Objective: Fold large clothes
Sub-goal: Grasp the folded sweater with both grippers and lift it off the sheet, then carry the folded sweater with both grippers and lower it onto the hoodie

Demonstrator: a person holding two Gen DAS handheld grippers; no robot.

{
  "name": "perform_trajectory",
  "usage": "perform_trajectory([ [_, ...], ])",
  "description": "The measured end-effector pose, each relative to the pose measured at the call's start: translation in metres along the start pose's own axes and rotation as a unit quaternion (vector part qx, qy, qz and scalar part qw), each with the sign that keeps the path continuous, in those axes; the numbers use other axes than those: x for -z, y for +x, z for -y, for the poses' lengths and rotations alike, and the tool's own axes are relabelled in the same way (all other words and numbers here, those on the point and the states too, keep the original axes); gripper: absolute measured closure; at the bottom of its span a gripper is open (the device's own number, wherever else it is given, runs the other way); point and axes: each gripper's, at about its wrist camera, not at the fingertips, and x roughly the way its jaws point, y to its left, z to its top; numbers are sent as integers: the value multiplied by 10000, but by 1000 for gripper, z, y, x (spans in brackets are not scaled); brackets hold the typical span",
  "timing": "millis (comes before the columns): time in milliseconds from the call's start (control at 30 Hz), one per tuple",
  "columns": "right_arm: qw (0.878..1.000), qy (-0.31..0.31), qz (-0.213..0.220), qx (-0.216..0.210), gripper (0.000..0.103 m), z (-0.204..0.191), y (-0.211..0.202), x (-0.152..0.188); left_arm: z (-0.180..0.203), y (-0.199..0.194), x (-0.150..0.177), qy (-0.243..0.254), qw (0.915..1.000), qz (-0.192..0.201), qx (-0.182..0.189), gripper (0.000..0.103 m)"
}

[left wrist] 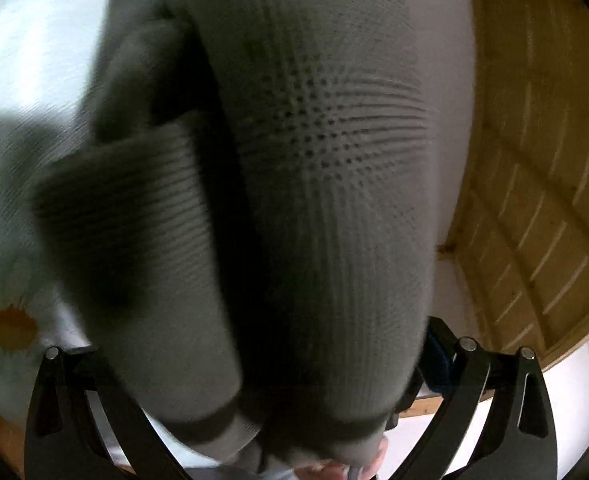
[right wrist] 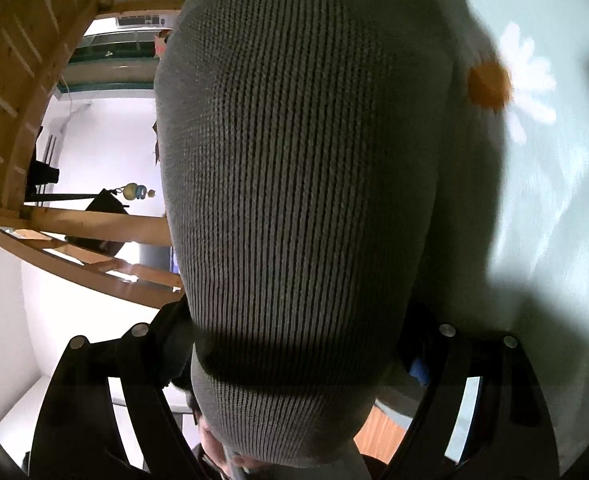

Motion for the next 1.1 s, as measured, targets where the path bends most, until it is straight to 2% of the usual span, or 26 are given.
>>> perform_trajectory([
  [33,10000,25,29,-15,22,0,-1,6,1,2,-2,-102,9999,-115,-9,8],
  [67,10000,47,68,-13,23,-1,-3,12,2,3,-1,-98,9998,-191,-6,25],
  [100,9999,58,99,2,25,-2,-4,16,3,1,1,-102,9997,-229,72,32],
  [167,9998,13,173,-19,25,-7,-12,30,2,-4,9,-117,9989,-426,146,37],
  [200,9997,-33,234,-5,20,-7,-16,38,1,-6,13,-120,9984,-529,153,38],
  [233,9996,-16,274,-31,7,-4,-16,41,-1,-6,17,-131,9979,-621,153,39],
  [267,9995,52,308,-109,2,2,-15,42,-4,-4,23,-155,9969,-757,148,39],
  [333,9989,90,415,-181,3,8,-10,38,-6,-1,32,-137,9966,-799,132,39],
  [367,9987,-5,474,-165,6,4,-10,37,-4,0,35,-152,9969,-755,153,39],
  [433,9980,-309,552,-3,30,-11,-17,37,4,1,37,-99,9974,-695,129,41],
  [467,9975,-443,558,27,33,-21,-22,35,12,0,39,20,9978,-654,112,41],
  [633,9920,-950,830,48,36,-63,-59,13,70,14,56,662,9961,-507,273,42],
  [833,9759,-1779,1258,128,37,-137,-134,-34,159,66,76,1362,9859,-548,808,43],
  [967,9604,-2192,1706,198,37,-176,-215,-69,234,122,95,1861,9720,-835,1170,42],
  [1033,9501,-2401,1974,271,37,-194,-272,-87,269,170,117,2084,9636,-1016,1332,42],
  [1100,9423,-2516,2191,290,37,-203,-319,-97,311,216,148,2360,9512,-1209,1577,42],
])
